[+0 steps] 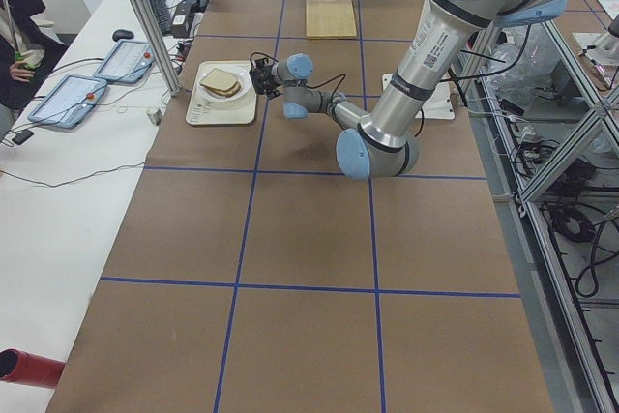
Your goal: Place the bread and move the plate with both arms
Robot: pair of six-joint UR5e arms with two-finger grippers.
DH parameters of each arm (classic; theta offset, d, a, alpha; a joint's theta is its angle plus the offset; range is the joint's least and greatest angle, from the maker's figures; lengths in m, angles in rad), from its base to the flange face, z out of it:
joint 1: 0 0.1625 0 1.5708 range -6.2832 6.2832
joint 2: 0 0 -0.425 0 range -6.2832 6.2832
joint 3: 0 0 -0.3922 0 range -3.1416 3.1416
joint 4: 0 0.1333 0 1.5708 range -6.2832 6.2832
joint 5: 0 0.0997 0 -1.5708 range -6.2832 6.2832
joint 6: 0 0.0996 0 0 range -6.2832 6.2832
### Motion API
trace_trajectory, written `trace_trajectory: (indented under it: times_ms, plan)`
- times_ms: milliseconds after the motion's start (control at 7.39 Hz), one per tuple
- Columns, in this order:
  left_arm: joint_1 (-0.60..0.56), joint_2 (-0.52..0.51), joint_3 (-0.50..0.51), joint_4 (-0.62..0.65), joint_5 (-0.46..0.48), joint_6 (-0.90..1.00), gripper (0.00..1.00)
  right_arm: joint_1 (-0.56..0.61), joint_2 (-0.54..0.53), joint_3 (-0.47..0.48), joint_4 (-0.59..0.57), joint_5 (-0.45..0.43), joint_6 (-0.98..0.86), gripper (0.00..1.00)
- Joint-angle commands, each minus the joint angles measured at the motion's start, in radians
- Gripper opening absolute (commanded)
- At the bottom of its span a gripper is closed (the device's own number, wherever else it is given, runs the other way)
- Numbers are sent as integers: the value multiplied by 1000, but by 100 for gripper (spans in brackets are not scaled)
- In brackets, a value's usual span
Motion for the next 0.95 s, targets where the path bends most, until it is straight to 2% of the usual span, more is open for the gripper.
trace_trajectory:
  times_ms: [0, 135, 271, 406, 541, 812]
  plan:
    - [-7, 174, -252, 141, -39, 353, 98, 0, -1, 1, 0, 1, 2, 100]
    - [-58, 245, -335, 246, -112, 566, 98, 0, -1, -1, 0, 1, 2, 100]
    - [-120, 308, -419, 395, -128, 729, 98, 0, -1, -1, 0, 1, 2, 100]
    - [-170, 369, -504, 519, -146, 976, 98, 0, -1, -1, 0, 1, 2, 100]
    - [-257, 400, -533, 637, -195, 1195, 98, 0, -1, -1, 0, 1, 2, 100]
    - [-479, 463, -526, 805, -433, 1499, 98, 0, -1, -1, 0, -4, 0, 100]
